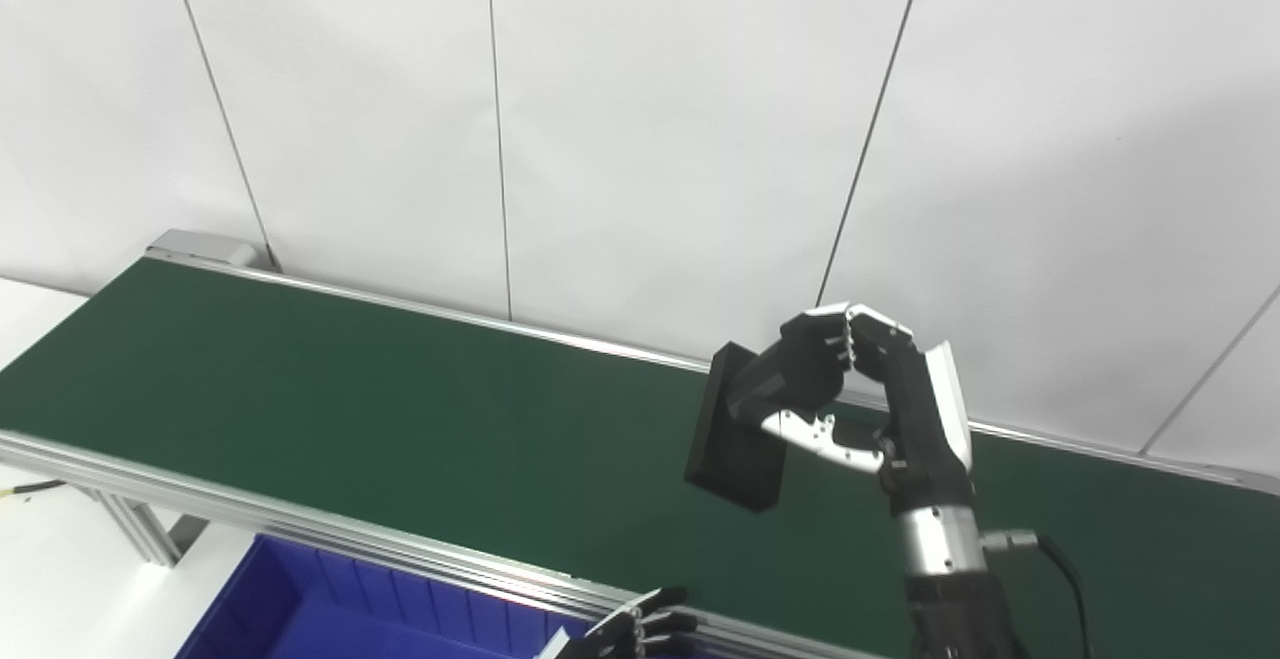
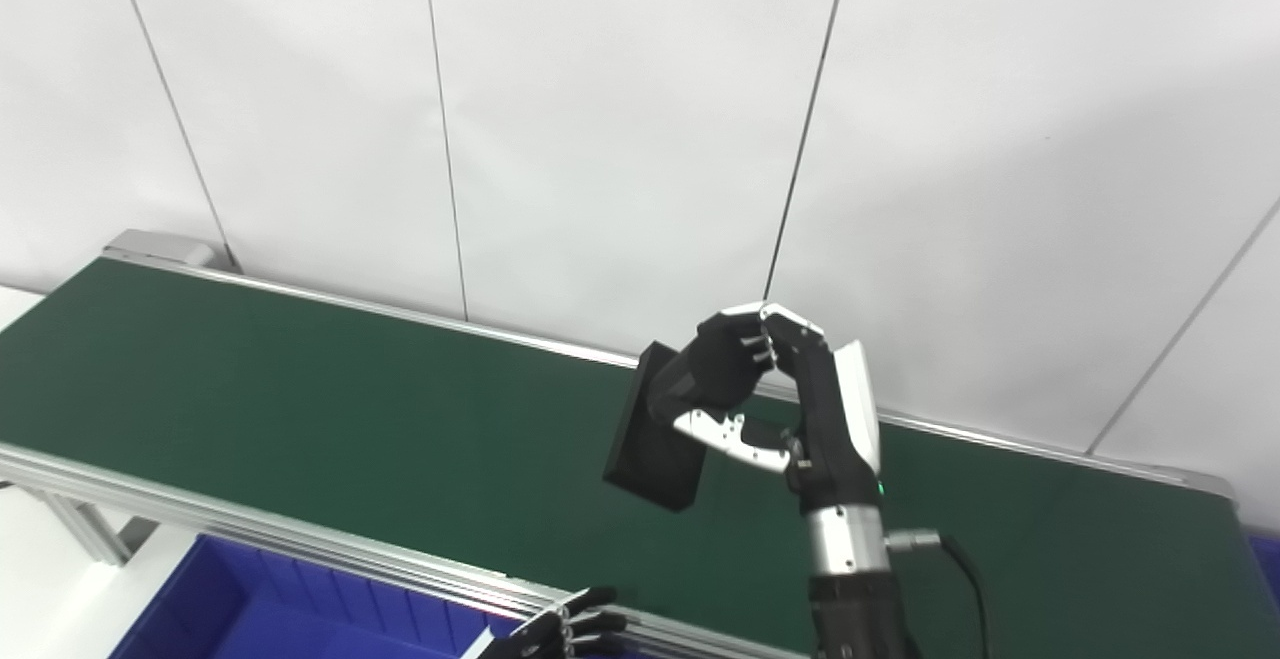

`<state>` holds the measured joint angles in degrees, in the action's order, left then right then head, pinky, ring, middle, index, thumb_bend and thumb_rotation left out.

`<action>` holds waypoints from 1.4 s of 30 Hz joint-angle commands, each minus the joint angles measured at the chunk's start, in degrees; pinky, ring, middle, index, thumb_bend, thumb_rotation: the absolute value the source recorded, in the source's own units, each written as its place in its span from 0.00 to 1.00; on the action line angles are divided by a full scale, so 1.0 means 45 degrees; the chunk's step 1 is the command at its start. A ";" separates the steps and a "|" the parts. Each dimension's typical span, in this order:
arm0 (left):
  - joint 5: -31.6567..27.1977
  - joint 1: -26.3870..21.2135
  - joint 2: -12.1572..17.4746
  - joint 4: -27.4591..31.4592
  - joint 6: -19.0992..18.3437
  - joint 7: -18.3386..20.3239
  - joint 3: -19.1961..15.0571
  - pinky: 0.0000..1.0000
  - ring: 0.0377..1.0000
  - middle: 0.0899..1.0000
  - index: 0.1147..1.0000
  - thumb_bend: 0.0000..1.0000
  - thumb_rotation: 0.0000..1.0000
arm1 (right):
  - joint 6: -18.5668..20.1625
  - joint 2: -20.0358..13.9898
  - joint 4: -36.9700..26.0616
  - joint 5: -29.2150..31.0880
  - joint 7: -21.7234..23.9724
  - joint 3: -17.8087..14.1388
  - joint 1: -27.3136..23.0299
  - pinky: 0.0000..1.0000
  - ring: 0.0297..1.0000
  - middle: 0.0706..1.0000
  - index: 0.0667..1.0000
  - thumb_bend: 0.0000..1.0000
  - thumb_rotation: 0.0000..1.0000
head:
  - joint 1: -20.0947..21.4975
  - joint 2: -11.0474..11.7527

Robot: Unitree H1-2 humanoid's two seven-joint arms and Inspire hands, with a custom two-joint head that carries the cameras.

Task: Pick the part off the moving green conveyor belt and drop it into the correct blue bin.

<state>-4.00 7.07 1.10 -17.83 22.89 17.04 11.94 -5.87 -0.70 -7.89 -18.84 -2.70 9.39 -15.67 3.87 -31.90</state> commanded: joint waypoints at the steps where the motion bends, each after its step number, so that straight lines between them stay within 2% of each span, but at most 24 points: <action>1: -0.0178 -0.0066 0.0082 0.0567 0.0024 0.0170 -0.0001 0.70 0.77 0.81 0.88 0.90 0.47 | 0.0156 0.0032 -0.1021 0.0124 0.0052 -0.0185 0.0104 0.32 0.44 0.49 0.48 0.50 0.00 | 0.0291 -0.0333; 6: -0.0331 0.0036 0.0330 0.1037 -0.0232 0.0249 -0.0039 0.69 0.76 0.81 0.89 0.89 0.49 | 0.0584 0.0071 -0.2288 -0.0083 0.0124 -0.0332 0.1039 0.32 0.43 0.50 0.47 0.50 0.00 | 0.0777 -0.0897; 7: -0.0344 0.0057 0.0397 0.1160 -0.0312 0.0262 -0.0057 0.69 0.76 0.81 0.89 0.89 0.49 | 0.0786 0.0099 -0.2563 -0.0183 0.0147 -0.0359 0.1223 0.32 0.43 0.50 0.48 0.50 0.00 | 0.1017 -0.1197; 8: -0.0354 0.0066 0.0443 0.1247 -0.0373 0.0277 -0.0075 0.70 0.76 0.81 0.89 0.89 0.49 | 0.0903 0.0093 -0.2760 -0.0214 0.0167 -0.0385 0.1408 0.31 0.42 0.50 0.48 0.49 0.00 | 0.1017 -0.1197; 9: -0.0427 0.0085 0.0506 0.1380 -0.0478 0.0318 -0.0099 0.70 0.76 0.81 0.89 0.88 0.49 | 0.1000 0.0099 -0.2927 -0.0237 0.0198 -0.0389 0.1572 0.31 0.41 0.50 0.48 0.49 0.00 | 0.1289 -0.1513; 10: -0.0516 0.0093 0.0555 0.1491 -0.0584 0.0366 -0.0117 0.70 0.76 0.81 0.88 0.88 0.49 | 0.1039 0.0079 -0.3047 -0.0274 0.0222 -0.0389 0.1737 0.31 0.41 0.50 0.48 0.49 0.00 | 0.1338 -0.1557; 11: -0.0576 0.0097 0.0627 0.1612 -0.0667 0.0410 -0.0144 0.70 0.76 0.81 0.88 0.88 0.49 | 0.1103 0.0086 -0.3188 -0.0323 0.0246 -0.0379 0.1910 0.31 0.41 0.50 0.48 0.49 0.00 | 0.1614 -0.1838; 15: -0.0812 0.0058 0.0860 0.1939 -0.0964 0.0538 -0.0273 0.69 0.76 0.80 0.87 0.89 0.50 | 0.1316 0.0168 -0.3604 -0.0453 0.0262 -0.0363 0.2663 0.31 0.43 0.50 0.48 0.49 0.00 | 0.2089 -0.2283; 29: -0.1576 0.0217 0.1389 0.2880 -0.2036 0.0871 -0.0756 0.69 0.75 0.79 0.86 0.97 0.54 | 0.1086 0.0388 -0.3455 -0.0741 0.0160 0.0134 0.5455 0.33 0.43 0.49 0.47 0.50 0.00 | 0.3004 -0.3188; 42: -0.2283 0.0169 0.1933 0.3543 -0.2891 0.1363 -0.1091 0.69 0.75 0.79 0.86 0.96 0.52 | 0.0968 0.0595 -0.3457 -0.1457 -0.0171 0.0313 0.6716 0.36 0.44 0.49 0.46 0.50 0.00 | 0.3756 -0.3874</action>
<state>-13.07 8.50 9.28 -3.93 9.60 22.45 7.58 0.23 1.58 -22.07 -25.50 -2.48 10.79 14.44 20.82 -49.30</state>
